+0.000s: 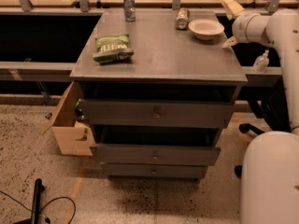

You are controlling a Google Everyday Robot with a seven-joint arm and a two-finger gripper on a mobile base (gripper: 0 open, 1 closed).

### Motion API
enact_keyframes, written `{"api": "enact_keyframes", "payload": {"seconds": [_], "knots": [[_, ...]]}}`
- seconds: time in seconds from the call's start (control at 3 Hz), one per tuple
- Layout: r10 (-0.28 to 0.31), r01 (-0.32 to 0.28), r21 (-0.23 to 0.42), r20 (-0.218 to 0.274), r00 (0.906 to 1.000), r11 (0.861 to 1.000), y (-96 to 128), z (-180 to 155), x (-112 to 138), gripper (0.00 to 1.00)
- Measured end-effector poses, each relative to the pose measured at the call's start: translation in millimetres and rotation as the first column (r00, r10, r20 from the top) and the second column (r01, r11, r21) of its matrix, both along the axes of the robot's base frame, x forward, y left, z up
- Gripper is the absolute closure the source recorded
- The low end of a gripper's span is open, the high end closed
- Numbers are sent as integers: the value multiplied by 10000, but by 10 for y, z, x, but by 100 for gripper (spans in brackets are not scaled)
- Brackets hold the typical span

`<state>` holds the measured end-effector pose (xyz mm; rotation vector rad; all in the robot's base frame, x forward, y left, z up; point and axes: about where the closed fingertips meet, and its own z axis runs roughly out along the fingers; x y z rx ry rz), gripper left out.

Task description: Move paper bowl near redbull can

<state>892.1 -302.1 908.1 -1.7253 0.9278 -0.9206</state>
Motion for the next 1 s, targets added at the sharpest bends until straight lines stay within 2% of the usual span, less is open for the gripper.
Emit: {"api": "enact_keyframes", "payload": {"seconds": [0.33,0.67,1.0], "knots": [[-833,822,139,1202,9893,9965,-524,652,-407,19],[-2010,1779,1119,2505,9470,9777,-957,1569,-1097,41],[-2742,2368,1615,2766,9210,9581,-1264,1668,-1423,41]]}}
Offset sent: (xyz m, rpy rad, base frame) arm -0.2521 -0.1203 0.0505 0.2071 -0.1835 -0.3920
